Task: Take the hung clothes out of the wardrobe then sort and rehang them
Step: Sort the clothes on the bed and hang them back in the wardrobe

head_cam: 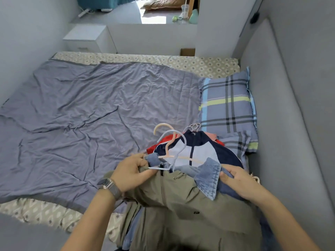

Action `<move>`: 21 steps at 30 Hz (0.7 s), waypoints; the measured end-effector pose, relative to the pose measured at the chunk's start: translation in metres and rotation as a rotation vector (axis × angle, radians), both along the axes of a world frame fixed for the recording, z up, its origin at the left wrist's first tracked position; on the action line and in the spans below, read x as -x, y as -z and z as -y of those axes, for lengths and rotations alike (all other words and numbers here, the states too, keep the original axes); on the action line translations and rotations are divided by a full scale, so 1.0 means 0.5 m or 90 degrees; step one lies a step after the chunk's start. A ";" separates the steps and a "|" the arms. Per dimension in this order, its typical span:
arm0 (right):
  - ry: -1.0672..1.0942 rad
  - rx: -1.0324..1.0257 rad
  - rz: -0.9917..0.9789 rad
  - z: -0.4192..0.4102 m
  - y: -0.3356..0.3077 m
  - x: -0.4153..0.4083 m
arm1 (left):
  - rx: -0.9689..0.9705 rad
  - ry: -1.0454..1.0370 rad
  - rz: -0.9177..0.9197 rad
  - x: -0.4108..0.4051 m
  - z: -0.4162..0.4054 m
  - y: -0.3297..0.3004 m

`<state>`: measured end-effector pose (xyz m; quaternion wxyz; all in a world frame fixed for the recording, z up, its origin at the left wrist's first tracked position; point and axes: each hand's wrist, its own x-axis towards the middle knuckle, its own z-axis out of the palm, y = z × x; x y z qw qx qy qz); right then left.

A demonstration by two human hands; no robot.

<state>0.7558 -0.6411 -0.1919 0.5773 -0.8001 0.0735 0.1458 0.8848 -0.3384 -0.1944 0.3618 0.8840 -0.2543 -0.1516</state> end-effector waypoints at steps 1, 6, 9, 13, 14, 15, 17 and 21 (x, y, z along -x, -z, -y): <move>0.000 0.021 -0.003 -0.013 -0.008 0.012 | 0.019 0.002 0.004 0.015 -0.018 -0.004; 0.063 0.148 0.069 -0.110 -0.102 0.050 | 0.126 -0.017 -0.010 0.083 -0.129 -0.050; -0.008 0.269 0.182 -0.244 -0.185 0.027 | 0.160 -0.033 0.011 0.094 -0.201 -0.093; -0.173 0.487 0.269 -0.423 -0.248 -0.028 | 0.185 -0.038 0.031 0.107 -0.303 -0.159; -0.194 0.496 0.259 -0.452 -0.254 -0.033 | 0.189 -0.042 0.035 0.117 -0.336 -0.170; -0.216 0.489 0.250 -0.485 -0.262 -0.036 | 0.196 -0.046 0.039 0.129 -0.378 -0.181; -0.233 0.440 0.239 -0.507 -0.267 -0.033 | 0.190 -0.045 0.052 0.148 -0.435 -0.192; -0.256 0.331 0.240 -0.579 -0.272 -0.027 | 0.178 -0.078 0.131 0.193 -0.547 -0.208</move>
